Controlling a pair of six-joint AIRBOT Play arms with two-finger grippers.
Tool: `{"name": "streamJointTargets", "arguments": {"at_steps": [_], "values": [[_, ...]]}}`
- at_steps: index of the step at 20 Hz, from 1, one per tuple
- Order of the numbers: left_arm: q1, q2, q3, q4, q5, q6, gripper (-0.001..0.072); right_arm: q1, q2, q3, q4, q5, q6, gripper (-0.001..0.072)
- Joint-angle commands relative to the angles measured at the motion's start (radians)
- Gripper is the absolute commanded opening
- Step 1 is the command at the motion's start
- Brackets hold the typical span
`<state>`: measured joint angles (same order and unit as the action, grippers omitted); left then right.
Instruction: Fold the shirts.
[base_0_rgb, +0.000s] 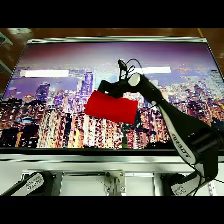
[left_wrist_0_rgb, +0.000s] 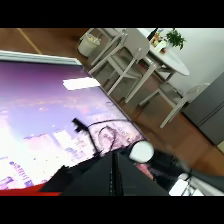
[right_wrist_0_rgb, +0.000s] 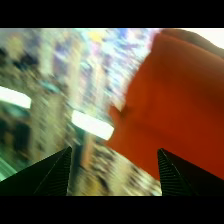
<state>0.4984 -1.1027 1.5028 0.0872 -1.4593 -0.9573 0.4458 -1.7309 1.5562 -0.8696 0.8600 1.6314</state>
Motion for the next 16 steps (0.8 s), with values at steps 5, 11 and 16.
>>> {"name": "streamJointTargets", "arguments": {"at_steps": [5,11,16], "values": [[0.006,0.007,0.0,0.344,-0.007,-0.102,0.0043,-0.343,0.083,-0.134,-0.355,0.558,0.05,0.067],[-0.024,0.007,0.0,0.414,-0.007,-0.181,0.0043,-0.352,0.056,-0.352,-0.037,0.195,-0.061,0.067],[-0.102,0.007,0.0,0.414,0.036,-0.201,0.0043,-0.344,-0.054,-0.352,0.23,0.127,-0.202,0.0668]]}}
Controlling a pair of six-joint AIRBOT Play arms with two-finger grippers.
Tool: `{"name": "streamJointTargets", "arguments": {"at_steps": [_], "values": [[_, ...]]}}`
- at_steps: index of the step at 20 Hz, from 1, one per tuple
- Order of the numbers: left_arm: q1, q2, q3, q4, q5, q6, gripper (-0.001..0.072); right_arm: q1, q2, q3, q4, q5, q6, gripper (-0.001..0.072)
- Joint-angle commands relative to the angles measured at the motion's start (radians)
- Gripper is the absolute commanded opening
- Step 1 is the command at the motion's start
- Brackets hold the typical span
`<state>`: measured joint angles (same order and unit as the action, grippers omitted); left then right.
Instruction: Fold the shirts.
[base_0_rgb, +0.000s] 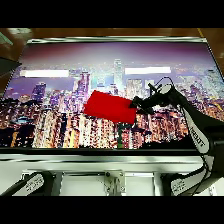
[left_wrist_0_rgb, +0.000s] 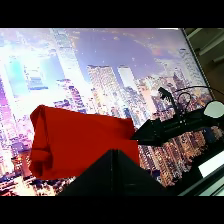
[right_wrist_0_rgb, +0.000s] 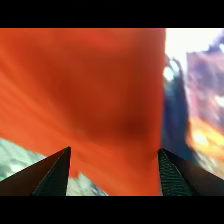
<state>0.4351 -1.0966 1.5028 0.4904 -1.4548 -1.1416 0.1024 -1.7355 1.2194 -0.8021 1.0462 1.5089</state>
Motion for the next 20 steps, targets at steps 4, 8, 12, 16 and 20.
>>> {"name": "streamJointTargets", "arguments": {"at_steps": [4,8,12,16,20], "values": [[-0.119,0.001,0.0,0.011,0.113,-0.039,0.0043,-0.002,-0.074,-0.015,0.182,-0.083,-0.09,0.0156],[-0.217,0.001,0.0,0.011,0.146,-0.039,0.0043,-0.066,-0.042,0.073,0.184,-0.113,-0.232,0.0067],[-0.327,0.0,0.0,0.011,0.15,-0.044,0.0044,-0.244,-0.028,0.253,0.18,-0.094,-0.223,0.0066],[-0.4,-0.001,0.0,0.013,0.178,-0.077,0.0043,-0.505,-0.012,0.336,0.108,0.038,-0.142,0.0066],[-0.436,-0.003,0.0,0.019,0.211,-0.087,0.0043,-0.78,0.031,0.336,-0.239,0.253,0.045,0.0067]]}}
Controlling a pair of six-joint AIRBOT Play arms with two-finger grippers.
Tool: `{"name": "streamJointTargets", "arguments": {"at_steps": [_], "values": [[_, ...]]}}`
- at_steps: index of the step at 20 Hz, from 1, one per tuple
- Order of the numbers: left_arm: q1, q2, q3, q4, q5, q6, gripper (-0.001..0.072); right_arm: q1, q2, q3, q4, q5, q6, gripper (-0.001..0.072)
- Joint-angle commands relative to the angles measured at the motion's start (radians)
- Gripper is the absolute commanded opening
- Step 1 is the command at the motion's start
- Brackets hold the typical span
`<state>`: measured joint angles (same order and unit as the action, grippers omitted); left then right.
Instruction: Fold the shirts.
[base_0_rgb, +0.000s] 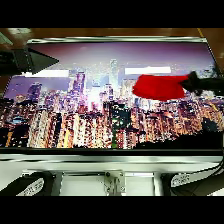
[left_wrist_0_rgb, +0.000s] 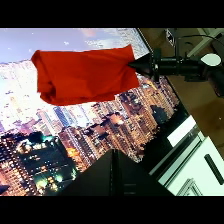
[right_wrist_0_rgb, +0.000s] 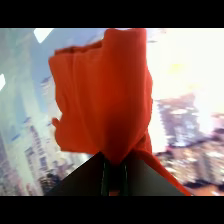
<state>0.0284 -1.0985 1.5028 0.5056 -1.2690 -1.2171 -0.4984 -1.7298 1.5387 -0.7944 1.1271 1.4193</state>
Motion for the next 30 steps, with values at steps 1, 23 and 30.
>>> {"name": "streamJointTargets", "arguments": {"at_steps": [1,23,30], "values": [[-0.036,-0.001,0.0,0.004,0.026,-0.012,0.0043,-0.234,0.037,0.007,-0.366,0.22,0.2,0.0066],[-0.054,-0.002,-0.005,0.065,0.039,-0.006,0.0043,-0.492,0.589,-0.88,-0.693,0.116,0.331,0.0068],[-0.054,-0.005,-0.005,0.072,0.047,0.004,0.0044,-0.492,0.589,-0.772,-0.856,0.346,0.156,0.0563]]}}
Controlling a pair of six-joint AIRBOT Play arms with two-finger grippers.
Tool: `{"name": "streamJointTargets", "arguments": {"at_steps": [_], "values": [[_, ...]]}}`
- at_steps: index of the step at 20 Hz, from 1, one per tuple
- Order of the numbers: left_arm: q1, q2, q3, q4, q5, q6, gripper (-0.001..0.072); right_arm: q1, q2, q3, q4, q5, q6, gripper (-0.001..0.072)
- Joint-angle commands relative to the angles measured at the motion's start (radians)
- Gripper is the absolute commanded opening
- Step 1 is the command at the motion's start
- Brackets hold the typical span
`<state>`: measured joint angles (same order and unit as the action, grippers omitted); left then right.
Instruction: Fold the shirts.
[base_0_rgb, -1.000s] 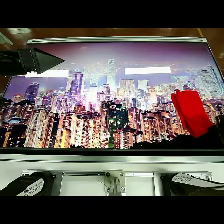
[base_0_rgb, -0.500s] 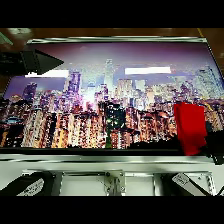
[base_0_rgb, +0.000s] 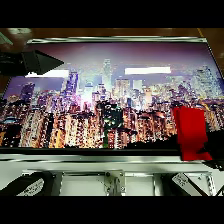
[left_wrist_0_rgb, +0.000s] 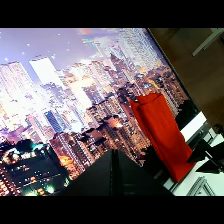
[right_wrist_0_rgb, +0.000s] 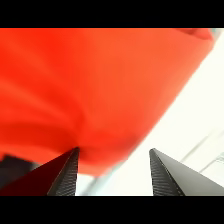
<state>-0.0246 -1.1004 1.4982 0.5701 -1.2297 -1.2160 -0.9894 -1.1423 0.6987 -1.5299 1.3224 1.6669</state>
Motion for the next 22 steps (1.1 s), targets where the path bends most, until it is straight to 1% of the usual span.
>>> {"name": "streamJointTargets", "arguments": {"at_steps": [1,3,4,5,6,7,8,10,11,12,13,14,15,16,17,19,22], "values": [[-0.001,-0.009,0.0,0.016,0.024,0.003,0.0043,0.0,0.002,0.13,-0.166,0.203,-0.092,0.0563],[-0.001,-0.03,0.0,0.019,0.073,0.003,0.0043,0.0,0.002,0.273,-0.155,0.234,-0.094,0.0562],[-0.003,-0.043,0.001,0.05,0.103,0.003,0.0042,0.0,0.002,0.363,-0.084,0.224,-0.116,0.0562],[-0.011,-0.058,0.001,0.147,0.125,0.001,0.0042,0.006,0.002,0.441,0.007,0.195,-0.131,0.0562],[-0.023,-0.076,0.002,0.28,0.13,-0.04,0.0041,0.031,0.002,0.518,0.096,0.148,-0.131,0.0562],[-0.044,-0.101,0.004,0.447,0.118,-0.136,0.0041,0.08,0.002,0.576,0.175,0.1,-0.132,0.0562],[-0.073,-0.13,0.007,0.595,0.086,-0.206,0.0041,0.145,0.004,0.61,0.225,0.055,-0.14,0.0562],[-0.148,-0.186,0.015,0.8,0.008,-0.266,0.0041,0.335,0.007,0.624,0.245,0.006,-0.146,0.0562],[-0.192,-0.216,0.023,0.896,-0.043,-0.329,0.0042,0.446,-0.002,0.624,0.217,0.013,-0.144,0.0563],[-0.225,-0.244,0.034,0.97,-0.099,-0.393,0.0045,0.542,-0.017,0.624,0.174,0.029,-0.133,0.0587],[-0.247,-0.274,0.045,0.994,-0.148,-0.41,0.0232,0.628,-0.04,0.624,0.126,0.045,-0.105,0.0677],[-0.257,-0.297,0.053,0.993,-0.178,-0.418,0.06,0.686,-0.066,0.624,0.087,0.063,-0.071,0.0677],[-0.262,-0.314,0.06,0.993,-0.201,-0.42,0.0694,0.728,-0.093,0.624,0.068,0.087,-0.04,0.0677],[-0.262,-0.32,0.061,0.993,-0.203,-0.42,0.067,0.755,-0.115,0.624,0.065,0.106,-0.037,0.0677],[-0.262,-0.32,0.061,0.994,-0.202,-0.415,0.062,0.779,-0.132,0.624,0.059,0.114,-0.038,0.0676],[-0.262,-0.32,0.061,0.994,-0.202,-0.39,0.062,0.809,-0.142,0.624,0.047,0.114,-0.038,0.0676],[-0.262,-0.32,0.061,0.994,-0.2,-0.39,0.0622,0.819,-0.142,0.625,0.056,0.111,-0.039,0.0676]]}}
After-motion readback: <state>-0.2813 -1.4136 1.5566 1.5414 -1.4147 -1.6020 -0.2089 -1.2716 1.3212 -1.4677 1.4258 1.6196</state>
